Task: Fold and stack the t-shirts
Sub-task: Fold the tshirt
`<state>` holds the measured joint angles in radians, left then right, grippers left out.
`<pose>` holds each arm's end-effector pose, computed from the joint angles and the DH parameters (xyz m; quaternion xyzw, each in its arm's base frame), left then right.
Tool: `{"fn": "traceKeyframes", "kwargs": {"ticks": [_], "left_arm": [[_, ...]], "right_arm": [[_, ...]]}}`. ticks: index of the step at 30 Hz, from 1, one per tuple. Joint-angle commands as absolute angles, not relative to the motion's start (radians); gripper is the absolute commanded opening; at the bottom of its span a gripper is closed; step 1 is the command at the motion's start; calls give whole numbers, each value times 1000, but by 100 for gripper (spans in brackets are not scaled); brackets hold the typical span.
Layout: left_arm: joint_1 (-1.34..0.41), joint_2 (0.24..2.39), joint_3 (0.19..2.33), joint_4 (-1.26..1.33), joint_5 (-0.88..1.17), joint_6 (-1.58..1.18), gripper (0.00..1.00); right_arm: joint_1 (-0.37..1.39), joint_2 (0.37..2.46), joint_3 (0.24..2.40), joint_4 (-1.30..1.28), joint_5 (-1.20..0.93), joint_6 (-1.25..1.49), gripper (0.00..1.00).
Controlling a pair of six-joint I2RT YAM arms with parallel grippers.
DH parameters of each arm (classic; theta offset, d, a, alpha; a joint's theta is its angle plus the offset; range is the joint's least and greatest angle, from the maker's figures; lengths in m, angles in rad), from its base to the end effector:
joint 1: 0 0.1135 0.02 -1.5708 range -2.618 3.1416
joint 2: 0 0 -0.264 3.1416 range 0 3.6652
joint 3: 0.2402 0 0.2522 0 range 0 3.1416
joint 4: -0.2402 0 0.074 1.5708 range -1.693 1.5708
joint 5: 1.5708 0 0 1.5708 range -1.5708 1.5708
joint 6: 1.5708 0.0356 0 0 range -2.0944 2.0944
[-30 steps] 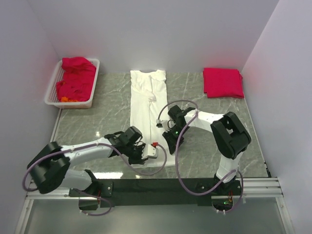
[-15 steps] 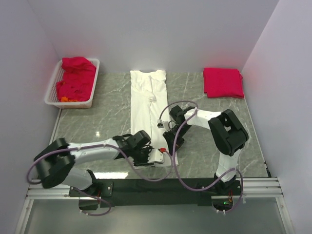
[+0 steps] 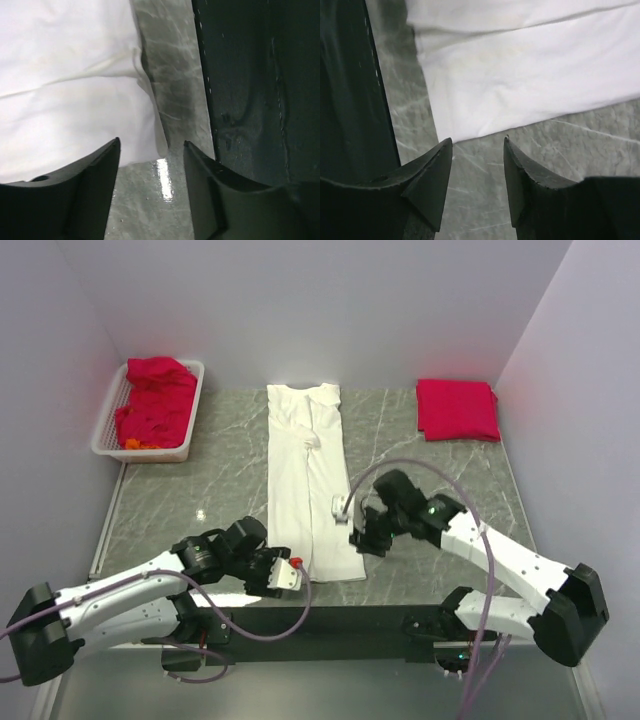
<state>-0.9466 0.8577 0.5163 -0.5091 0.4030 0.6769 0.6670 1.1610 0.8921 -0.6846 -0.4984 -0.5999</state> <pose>0.0872 -0.1450 0.2075 0.7138 0.5799 -0.2320 0.3170 0.1685 0.1543 0.2626 -0.6069 0.6998 0.2447 0.2863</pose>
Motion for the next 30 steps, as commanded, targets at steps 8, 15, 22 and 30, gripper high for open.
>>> {"fn": "traceKeyframes", "kwargs": {"ticks": [8,15,22,30], "left_arm": [[-973,1035,511,-480,396,825,62],[-988,1028,446,-457,345,899,61],[-996,1075,428,-417,319,953,56],[-997,1118,416,-361,291,936,13]], "right_arm": [[971,1086,585,-486,-233,-914,59],[1074,1098,468,-333,-120,-957,59],[1081,1181,449,-275,-63,-965,50],[1081,1220,500,-281,-64,-885,0]]}}
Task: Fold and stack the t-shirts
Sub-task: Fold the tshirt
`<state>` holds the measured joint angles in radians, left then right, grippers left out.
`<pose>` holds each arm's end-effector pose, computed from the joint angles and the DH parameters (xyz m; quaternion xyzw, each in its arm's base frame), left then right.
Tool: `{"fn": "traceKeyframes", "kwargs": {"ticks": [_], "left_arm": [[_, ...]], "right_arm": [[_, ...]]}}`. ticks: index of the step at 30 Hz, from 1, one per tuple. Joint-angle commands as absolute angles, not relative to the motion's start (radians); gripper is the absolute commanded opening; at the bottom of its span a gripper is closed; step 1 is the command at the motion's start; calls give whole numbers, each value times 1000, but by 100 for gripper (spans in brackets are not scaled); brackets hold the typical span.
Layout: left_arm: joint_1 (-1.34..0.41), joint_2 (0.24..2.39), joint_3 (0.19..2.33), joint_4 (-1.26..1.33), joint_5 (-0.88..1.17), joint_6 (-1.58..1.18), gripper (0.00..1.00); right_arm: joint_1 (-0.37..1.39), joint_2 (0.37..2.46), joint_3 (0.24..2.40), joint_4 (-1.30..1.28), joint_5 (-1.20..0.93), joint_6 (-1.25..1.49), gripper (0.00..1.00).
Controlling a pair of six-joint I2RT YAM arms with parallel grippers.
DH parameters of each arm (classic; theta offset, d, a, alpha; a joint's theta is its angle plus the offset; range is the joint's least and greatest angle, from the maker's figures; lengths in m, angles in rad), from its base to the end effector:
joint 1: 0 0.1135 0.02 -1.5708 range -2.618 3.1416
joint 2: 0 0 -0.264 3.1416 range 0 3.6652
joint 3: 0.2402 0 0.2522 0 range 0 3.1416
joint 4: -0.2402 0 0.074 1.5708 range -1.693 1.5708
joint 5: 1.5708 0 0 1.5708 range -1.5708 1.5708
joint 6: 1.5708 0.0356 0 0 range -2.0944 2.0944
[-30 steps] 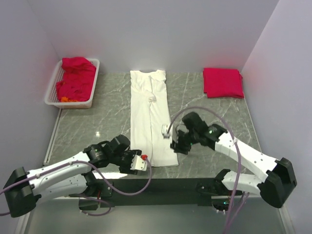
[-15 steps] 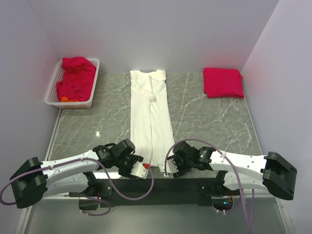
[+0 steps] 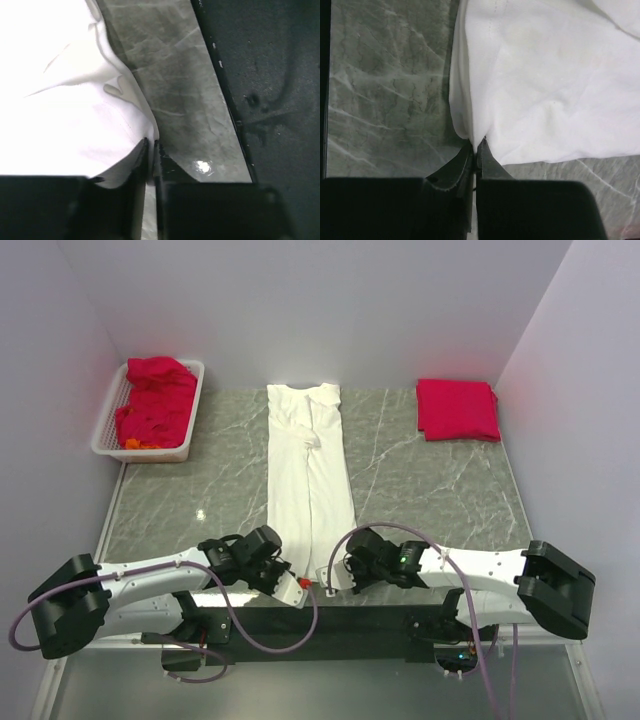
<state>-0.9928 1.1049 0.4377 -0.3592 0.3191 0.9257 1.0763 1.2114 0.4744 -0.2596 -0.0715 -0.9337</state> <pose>0.0927 -0.1626 0.1527 0.8031 0.5110 -0.1618 0.2602 0.0966 0.1846 0.1485 -0.8145 0.5053 0.0544 0.2798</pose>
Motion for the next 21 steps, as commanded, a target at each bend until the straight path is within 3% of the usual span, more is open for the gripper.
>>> {"fn": "traceKeyframes", "kwargs": {"ticks": [1,4,17,21], "left_arm": [[-997,1109,414,-360,290,931,8],[-997,1056,428,-377,298,911,1],[-1022,910,609,-719,523,879,1],[-1003,876,629,-704,486,795,1]], "right_arm": [[1081,1212,508,-307,-67,-876,0],[1080,1167,541,-372,-104,-833,0],[1163,1091,681,-656,-271,-769,0],[1138,1094,721,-667,-252,-785,0]]}}
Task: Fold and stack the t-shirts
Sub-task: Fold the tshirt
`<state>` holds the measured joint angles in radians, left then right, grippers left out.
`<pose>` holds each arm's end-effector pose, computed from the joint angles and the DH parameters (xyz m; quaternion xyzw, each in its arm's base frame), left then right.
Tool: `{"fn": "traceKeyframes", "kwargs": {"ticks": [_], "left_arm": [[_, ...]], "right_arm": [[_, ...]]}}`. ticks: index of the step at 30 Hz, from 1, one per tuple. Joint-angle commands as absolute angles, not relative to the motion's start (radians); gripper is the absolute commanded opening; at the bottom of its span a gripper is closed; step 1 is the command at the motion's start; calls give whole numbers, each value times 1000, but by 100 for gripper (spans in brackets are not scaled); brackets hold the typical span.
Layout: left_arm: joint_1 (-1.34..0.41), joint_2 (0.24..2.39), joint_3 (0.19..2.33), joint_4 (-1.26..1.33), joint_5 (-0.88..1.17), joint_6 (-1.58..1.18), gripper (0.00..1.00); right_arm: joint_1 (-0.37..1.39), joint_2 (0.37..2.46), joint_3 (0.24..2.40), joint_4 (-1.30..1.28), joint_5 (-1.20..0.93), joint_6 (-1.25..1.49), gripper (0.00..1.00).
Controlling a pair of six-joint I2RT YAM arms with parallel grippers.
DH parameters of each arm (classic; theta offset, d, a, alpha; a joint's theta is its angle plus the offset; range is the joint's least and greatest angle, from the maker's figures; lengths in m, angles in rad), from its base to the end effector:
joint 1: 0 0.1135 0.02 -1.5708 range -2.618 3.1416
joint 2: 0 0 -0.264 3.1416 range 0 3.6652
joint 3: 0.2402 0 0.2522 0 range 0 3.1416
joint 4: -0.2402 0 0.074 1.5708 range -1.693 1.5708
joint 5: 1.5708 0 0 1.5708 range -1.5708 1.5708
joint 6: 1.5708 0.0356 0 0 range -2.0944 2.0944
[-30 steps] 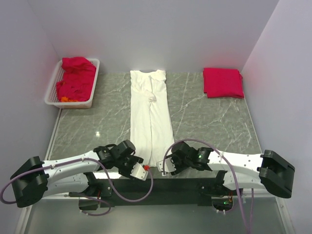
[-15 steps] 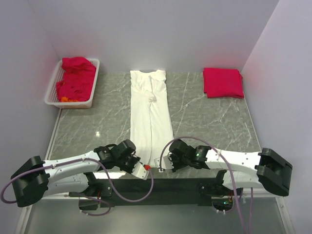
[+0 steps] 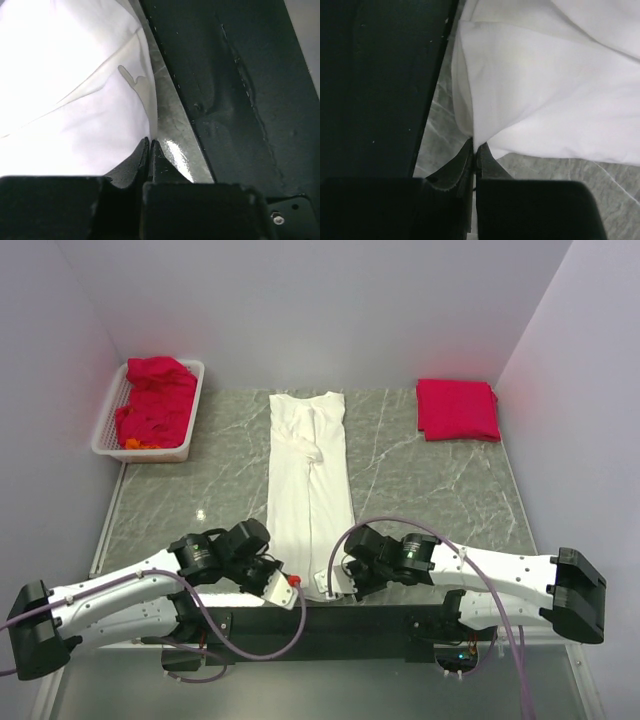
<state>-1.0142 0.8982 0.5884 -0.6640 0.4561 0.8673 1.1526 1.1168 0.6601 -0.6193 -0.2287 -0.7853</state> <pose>0.0747 -0.1498 0.2148 0.7915 0.4948 -0.2365 0.2698 0.0747 0.1880 0.2009 -0.8098 0.5223 0.1532 0.2190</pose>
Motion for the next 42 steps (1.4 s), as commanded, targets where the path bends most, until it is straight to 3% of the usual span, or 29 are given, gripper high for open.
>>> {"fn": "traceKeyframes", "kwargs": {"ticks": [1,6,18,42], "left_arm": [[-982,876,630,-700,482,799,1],[-732,939,675,-704,546,940,1],[-484,1152,735,-463,600,1179,1],[-272,1655,1023,-203,683,1401,1]], "right_arm": [[1120,1095,722,-655,-245,-798,0],[1014,1089,712,-627,-186,-926,0],[750,1322,883,-529,-193,-1141,0],[508,1858,1368,-511,-261,-1321,0]]}}
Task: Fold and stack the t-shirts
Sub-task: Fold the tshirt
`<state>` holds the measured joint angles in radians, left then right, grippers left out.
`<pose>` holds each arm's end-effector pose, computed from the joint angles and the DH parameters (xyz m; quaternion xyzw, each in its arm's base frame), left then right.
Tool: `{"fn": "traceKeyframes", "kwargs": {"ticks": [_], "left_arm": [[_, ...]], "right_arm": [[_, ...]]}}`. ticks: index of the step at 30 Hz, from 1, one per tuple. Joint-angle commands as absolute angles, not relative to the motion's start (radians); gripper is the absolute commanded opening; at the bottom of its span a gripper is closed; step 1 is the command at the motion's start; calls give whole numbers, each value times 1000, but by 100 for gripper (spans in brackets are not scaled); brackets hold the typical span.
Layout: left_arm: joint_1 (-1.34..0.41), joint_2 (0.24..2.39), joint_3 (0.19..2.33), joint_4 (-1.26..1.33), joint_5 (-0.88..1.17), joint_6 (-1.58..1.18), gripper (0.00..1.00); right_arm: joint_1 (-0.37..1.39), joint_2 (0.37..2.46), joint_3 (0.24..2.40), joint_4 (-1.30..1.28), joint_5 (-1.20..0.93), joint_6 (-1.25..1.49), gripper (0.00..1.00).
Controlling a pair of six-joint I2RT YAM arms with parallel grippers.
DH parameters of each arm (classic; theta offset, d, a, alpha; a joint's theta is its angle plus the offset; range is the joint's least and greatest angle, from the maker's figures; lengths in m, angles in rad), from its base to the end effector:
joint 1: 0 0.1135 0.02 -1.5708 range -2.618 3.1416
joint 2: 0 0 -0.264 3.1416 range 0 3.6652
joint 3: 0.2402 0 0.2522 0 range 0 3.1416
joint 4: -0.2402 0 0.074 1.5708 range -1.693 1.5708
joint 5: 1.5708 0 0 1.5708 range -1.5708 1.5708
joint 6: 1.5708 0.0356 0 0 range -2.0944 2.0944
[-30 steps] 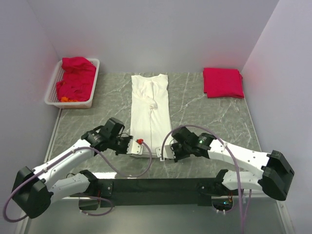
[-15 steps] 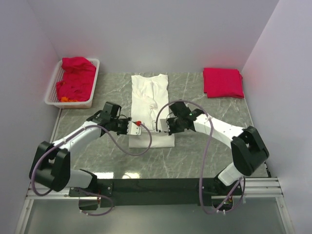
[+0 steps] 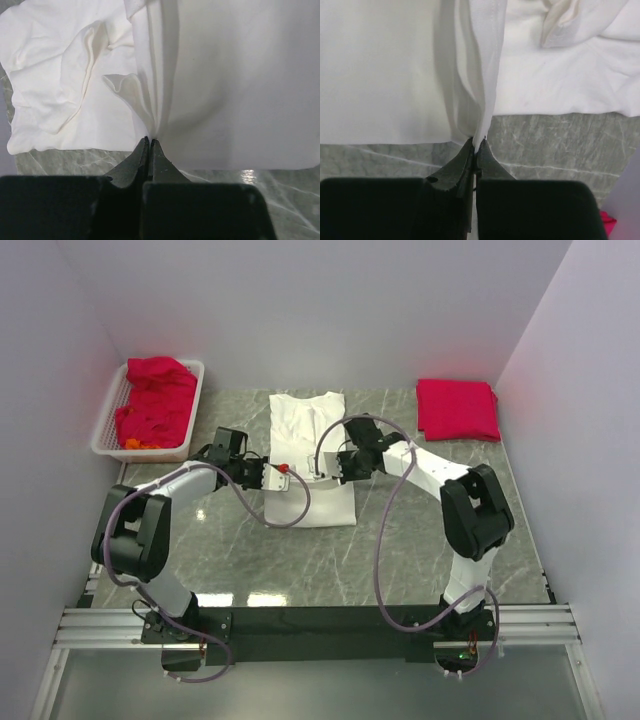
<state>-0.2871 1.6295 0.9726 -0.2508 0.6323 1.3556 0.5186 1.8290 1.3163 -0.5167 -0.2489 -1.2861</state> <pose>0.3099 -0.1134 0.1940 0.7268 0.5381 -0.0955 0.4160 0.3311 0.1991 0.2079 -0.7709 0.5665 0.0116 0.2908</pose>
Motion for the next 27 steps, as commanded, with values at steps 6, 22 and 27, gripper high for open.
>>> {"fn": "traceKeyframes", "kwargs": {"ticks": [6,22,27], "left_arm": [[-255,1735,1060,-152,681,1394,1],[-154,1695,1224,-266,692,975,34],[-115,1689,1279,-458,814,752,33]], "right_arm": [[495,1959,1439,-477,-247,-1301,0],[434,1873,1598,-532,-227,-956,55],[423,1887,1663,-719,-369,-744,50]]}}
